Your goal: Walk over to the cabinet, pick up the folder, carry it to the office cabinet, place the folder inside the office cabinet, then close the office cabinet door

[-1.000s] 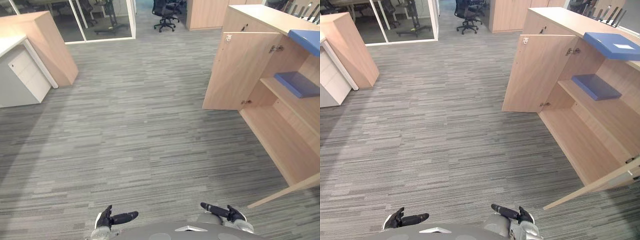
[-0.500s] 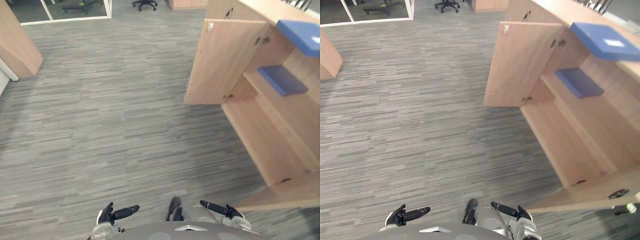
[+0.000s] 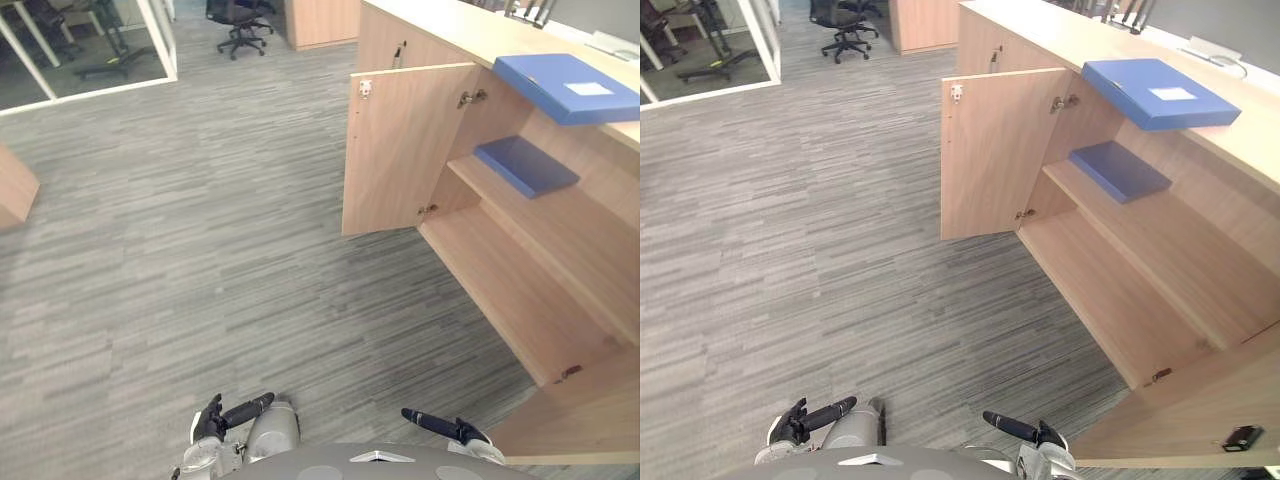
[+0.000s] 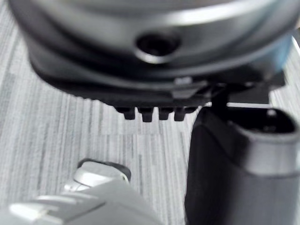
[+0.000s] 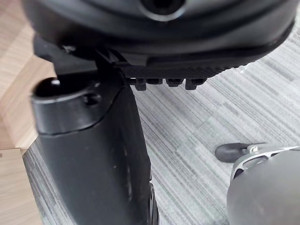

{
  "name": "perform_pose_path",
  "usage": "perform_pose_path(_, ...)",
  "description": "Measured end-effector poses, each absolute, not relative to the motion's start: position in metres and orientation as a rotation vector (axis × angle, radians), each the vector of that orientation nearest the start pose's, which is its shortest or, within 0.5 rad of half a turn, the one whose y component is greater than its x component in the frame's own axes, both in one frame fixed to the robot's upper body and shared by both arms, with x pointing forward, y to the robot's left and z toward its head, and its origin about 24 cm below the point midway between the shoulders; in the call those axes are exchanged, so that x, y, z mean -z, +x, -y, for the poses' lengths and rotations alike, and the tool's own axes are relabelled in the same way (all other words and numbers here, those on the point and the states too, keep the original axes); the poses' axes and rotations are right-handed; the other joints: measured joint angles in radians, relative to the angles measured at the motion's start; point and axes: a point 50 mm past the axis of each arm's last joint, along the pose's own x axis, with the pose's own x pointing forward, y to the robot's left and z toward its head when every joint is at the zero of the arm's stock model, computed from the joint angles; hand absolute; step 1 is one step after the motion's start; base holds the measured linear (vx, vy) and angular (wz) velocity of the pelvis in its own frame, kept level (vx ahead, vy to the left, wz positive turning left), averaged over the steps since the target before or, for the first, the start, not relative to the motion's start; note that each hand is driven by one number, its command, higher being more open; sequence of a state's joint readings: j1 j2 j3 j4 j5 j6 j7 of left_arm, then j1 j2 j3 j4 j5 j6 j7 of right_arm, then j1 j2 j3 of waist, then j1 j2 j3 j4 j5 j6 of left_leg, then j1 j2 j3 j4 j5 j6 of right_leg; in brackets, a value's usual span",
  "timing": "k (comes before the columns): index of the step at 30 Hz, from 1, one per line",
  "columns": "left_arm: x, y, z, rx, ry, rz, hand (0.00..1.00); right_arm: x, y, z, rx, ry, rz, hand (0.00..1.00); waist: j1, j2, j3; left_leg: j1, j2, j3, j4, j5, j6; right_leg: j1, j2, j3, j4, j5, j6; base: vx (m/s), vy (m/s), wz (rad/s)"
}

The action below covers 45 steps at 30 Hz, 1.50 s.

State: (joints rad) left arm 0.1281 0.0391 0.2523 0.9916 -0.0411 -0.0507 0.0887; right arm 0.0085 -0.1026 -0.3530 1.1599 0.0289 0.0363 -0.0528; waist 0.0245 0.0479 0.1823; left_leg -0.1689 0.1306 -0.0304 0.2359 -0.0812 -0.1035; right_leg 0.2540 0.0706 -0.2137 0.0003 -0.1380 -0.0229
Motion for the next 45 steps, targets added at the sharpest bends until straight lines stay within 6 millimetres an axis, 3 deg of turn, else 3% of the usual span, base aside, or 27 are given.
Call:
perform_pose_path(2, 0.158, 0.086, -0.208, -0.396, -0.068, -1.053, 1.0, 0.162, 0.092, 0.224, 0.42, 0.108, -1.168, 1.0, 0.001, 0.002, -0.003, 0.019, -0.011, -0.001, -0.015, 0.101, 0.008, 0.011, -0.016, 0.039, 0.013, -0.014, 0.021, 0.35, 0.266, -0.59)
perform_pose_path(3, 0.158, 0.085, -0.209, -0.394, -0.066, -1.055, 1.0, 0.162, 0.094, 0.222, 0.417, 0.112, -1.163, 1.0, 0.001, -0.008, -0.004, 0.022, -0.025, 0.021, 0.004, 0.11, 0.019, 0.008, -0.039, 0.061, 0.028, -0.022, 0.027, 0.42, 0.283, -0.56)
perform_pose_path(5, 0.157, 0.085, -0.215, -0.399, -0.048, -1.055, 1.0, 0.164, 0.09, 0.215, 0.403, 0.124, -1.177, 1.0, 0.005, -0.04, -0.018, 0.018, -0.051, 0.078, 0.062, 0.048, 0.05, 0.0, -0.089, 0.112, 0.034, -0.029, 0.039, 0.32, 0.238, -0.64)
perform_pose_path(7, 0.159, 0.081, -0.217, -0.398, -0.043, -1.072, 1.0, 0.165, 0.089, 0.211, 0.395, 0.139, -1.18, 1.0, 0.004, -0.047, -0.038, 0.028, -0.079, 0.129, 0.088, -0.003, 0.079, -0.002, -0.136, 0.15, 0.043, -0.039, 0.064, 0.28, 0.253, -0.67)
perform_pose_path(9, 0.163, 0.073, -0.211, -0.385, -0.048, -1.116, 1.0, 0.165, 0.086, 0.216, 0.406, 0.166, -1.176, 1.0, 0.005, -0.022, -0.056, 0.103, -0.115, 0.196, 0.039, -0.043, 0.112, -0.058, -0.194, 0.196, 0.196, -0.073, 0.113, 0.23, 0.307, -0.74)
perform_pose_path(10, 0.165, 0.069, -0.207, -0.382, -0.056, -1.131, 1.0, 0.165, 0.085, 0.218, 0.412, 0.168, -1.176, 1.0, 0.004, -0.01, -0.063, 0.13, -0.123, 0.212, 0.014, -0.046, 0.119, -0.088, -0.206, 0.201, 0.268, -0.079, 0.117, 0.13, 0.242, -0.72)
perform_pose_path(11, 0.166, 0.065, -0.205, -0.378, -0.057, -1.148, 1.0, 0.164, 0.084, 0.222, 0.422, 0.169, -1.173, 1.0, 0.004, 0.005, -0.068, 0.176, -0.135, 0.237, -0.028, -0.049, 0.13, -0.143, -0.222, 0.202, 0.408, -0.083, 0.114, 0.13, 0.296, -0.56)
perform_pose_path(12, 0.167, 0.059, -0.203, -0.36, -0.046, -1.165, 1.0, 0.163, 0.087, 0.225, 0.434, 0.169, -1.156, 1.0, -0.005, 0.005, -0.07, 0.232, -0.167, 0.257, -0.071, -0.058, 0.137, -0.225, -0.278, 0.148, 0.632, -0.081, 0.091, 0.16, 0.316, -0.44)
perform_pose_path(13, 0.168, 0.057, -0.206, -0.342, -0.019, -1.178, 1.0, 0.161, 0.088, 0.228, 0.44, 0.165, -1.14, 1.0, -0.021, -0.012, -0.067, 0.277, -0.201, 0.271, -0.091, -0.066, 0.153, -0.286, -0.356, 0.065, 0.814, -0.048, 0.029, 0.16, 0.286, -0.2)
perform_pose_path(15, 0.168, 0.054, -0.206, -0.322, 0.002, -1.191, 1.0, 0.161, 0.086, 0.229, 0.446, 0.161, -1.143, 1.0, -0.036, -0.012, -0.076, 0.317, -0.222, 0.277, -0.099, -0.08, 0.17, -0.317, -0.444, -0.061, 0.916, 0.018, -0.048, 0.18, 0.141, -0.19)
perform_pose_path(16, 0.169, 0.049, -0.205, -0.318, 0.006, -1.208, 1.0, 0.161, 0.085, 0.233, 0.454, 0.151, -1.143, 1.0, -0.031, -0.003, -0.081, 0.361, -0.222, 0.308, -0.137, -0.076, 0.175, -0.313, -0.491, -0.151, 0.948, 0.026, -0.04, 0.22, 0.112, -0.45)
perform_pose_path(17, 0.169, 0.048, -0.205, -0.314, 0.01, -1.214, 1.0, 0.16, 0.087, 0.234, 0.459, 0.146, -1.138, 1.0, -0.032, 0.0, -0.079, 0.371, -0.218, 0.318, -0.147, -0.076, 0.176, -0.317, -0.497, -0.177, 0.952, 0.003, -0.036, 0.26, 0.083, -0.62)
perform_pose_path(20, 0.169, 0.057, -0.201, -0.267, 0.044, -1.201, 1.0, 0.157, 0.1, 0.235, 0.458, 0.149, -1.101, 1.0, -0.055, 0.022, -0.053, 0.38, -0.148, 0.345, -0.158, -0.078, 0.17, -0.346, -0.431, -0.311, 0.866, -0.126, 0.02, 0.14, -0.051, -0.43)
perform_pose_path(22, 0.168, 0.065, -0.201, -0.251, 0.048, -1.184, 1.0, 0.156, 0.104, 0.234, 0.458, 0.144, -1.087, 1.0, -0.055, 0.028, -0.033, 0.389, -0.106, 0.379, -0.18, -0.075, 0.146, -0.383, -0.384, -0.36, 0.716, -0.126, 0.032, 0.1, -0.098, -0.5)
perform_pose_path(24, 0.166, 0.069, -0.207, -0.265, 0.058, -1.171, 1.0, 0.158, 0.105, 0.226, 0.451, 0.151, -1.094, 1.0, -0.053, -0.005, -0.022, 0.42, -0.094, 0.426, -0.208, -0.076, 0.106, -0.411, -0.361, -0.384, 0.48, -0.06, 0.071, 0.15, -0.157, -0.56)
perform_pose_path(25, 0.166, 0.069, -0.209, -0.27, 0.06, -1.17, 1.0, 0.158, 0.104, 0.224, 0.449, 0.152, -1.096, 1.0, -0.055, -0.014, -0.02, 0.424, -0.094, 0.435, -0.208, -0.082, 0.094, -0.412, -0.36, -0.384, 0.43, -0.038, 0.071, 0.16, -0.189, -0.46)
perform_pose_path(26, 0.166, 0.069, -0.211, -0.291, 0.05, -1.166, 1.0, 0.159, 0.102, 0.223, 0.443, 0.143, -1.1, 1.0, -0.057, -0.027, -0.018, 0.441, -0.091, 0.446, -0.204, -0.097, 0.068, -0.411, -0.361, -0.384, 0.36, 0.028, 0.06, 0.24, -0.27, -0.37)
perform_pose_path(27, 0.166, 0.069, -0.21, -0.304, 0.04, -1.166, 1.0, 0.159, 0.095, 0.224, 0.45, 0.137, -1.108, 1.0, -0.056, -0.031, -0.021, 0.458, -0.072, 0.458, -0.204, -0.111, 0.041, -0.405, -0.341, -0.387, 0.357, 0.092, 0.027, 0.2, -0.225, -0.36)
perform_pose_path(28, 0.166, 0.069, -0.207, -0.301, 0.032, -1.166, 1.0, 0.159, 0.094, 0.226, 0.456, 0.133, -1.106, 1.0, -0.057, -0.027, -0.022, 0.46, -0.055, 0.464, -0.206, -0.114, 0.029, -0.406, -0.323, -0.39, 0.359, 0.082, 0.013, 0.34, -0.351, -0.3)
perform_pose_path(29, 0.166, 0.072, -0.204, -0.292, 0.026, -1.16, 1.0, 0.158, 0.095, 0.229, 0.462, 0.125, -1.096, 1.0, -0.06, 0.002, -0.033, 0.457, -0.026, 0.472, -0.215, -0.115, 0.011, -0.409, -0.289, -0.396, 0.359, 0.056, 0.001, 0.28, -0.278, -0.22)
perform_pose_path(33, 0.166, 0.082, -0.196, -0.251, 0.037, -1.138, 1.0, 0.159, 0.087, 0.231, 0.48, 0.129, -1.117, 1.0, -0.062, 0.016, -0.039, 0.502, 0.067, 0.476, -0.235, -0.103, -0.022, -0.374, -0.181, -0.415, 0.356, -0.029, -0.022, 0.25, -0.284, -0.08)
perform_pose_path(36, 0.164, 0.085, -0.201, -0.248, 0.05, -1.129, 1.0, 0.163, 0.08, 0.223, 0.463, 0.142, -1.155, 1.0, -0.061, -0.014, -0.073, 0.451, 0.153, 0.424, -0.068, -0.118, -0.045, -0.321, -0.098, -0.415, 0.27, -0.046, -0.031, 0.17, -0.261, -0.12)
perform_pose_path(37, 0.163, 0.088, -0.204, -0.244, 0.061, -1.114, 1.0, 0.166, 0.077, 0.217, 0.453, 0.151, -1.178, 1.0, -0.06, -0.033, -0.085, 0.383, 0.198, 0.386, 0.102, -0.12, -0.044, -0.277, -0.063, -0.409, 0.21, -0.044, -0.03, 0.21, -0.255, -0.13)
perform_pose_path(39, 0.161, 0.09, -0.205, -0.246, 0.062, -1.101, 1.0, 0.167, 0.072, 0.218, 0.455, 0.148, -1.194, 1.0, -0.059, -0.029, -0.091, 0.322, 0.255, 0.357, 0.312, -0.117, -0.033, -0.231, -0.021, -0.389, 0.17, -0.045, -0.038, 0.22, -0.198, -0.31)
perform_pose_path(41, 0.162, 0.09, -0.201, -0.247, 0.044, -1.097, 1.0, 0.166, 0.071, 0.224, 0.452, 0.123, -1.199, 1.0, -0.053, -0.004, -0.09, 0.231, 0.335, 0.326, 0.662, -0.091, 0.012, -0.166, 0.034, -0.332, 0.139, -0.051, -0.067, 0.29, -0.082, -0.75)
perform_pose_path(42, 0.161, 0.091, -0.202, -0.251, 0.044, -1.096, 1.0, 0.166, 0.074, 0.223, 0.445, 0.118, -1.203, 1.0, -0.052, -0.005, -0.087, 0.194, 0.339, 0.321, 0.796, -0.104, 0.018, -0.127, 0.041, -0.298, 0.131, -0.056, -0.076, 0.26, 0.015, -0.75)
perform_pose_path(45, 0.158, 0.099, -0.204, -0.26, 0.047, -1.061, 1.0, 0.168, 0.075, 0.223, 0.431, 0.111, -1.233, 1.0, -0.041, -0.011, -0.075, 0.069, 0.286, 0.291, 0.861, -0.18, 0.031, -0.049, 0.029, -0.2, 0.098, -0.048, -0.072, 0.24, 0.083, -0.89)
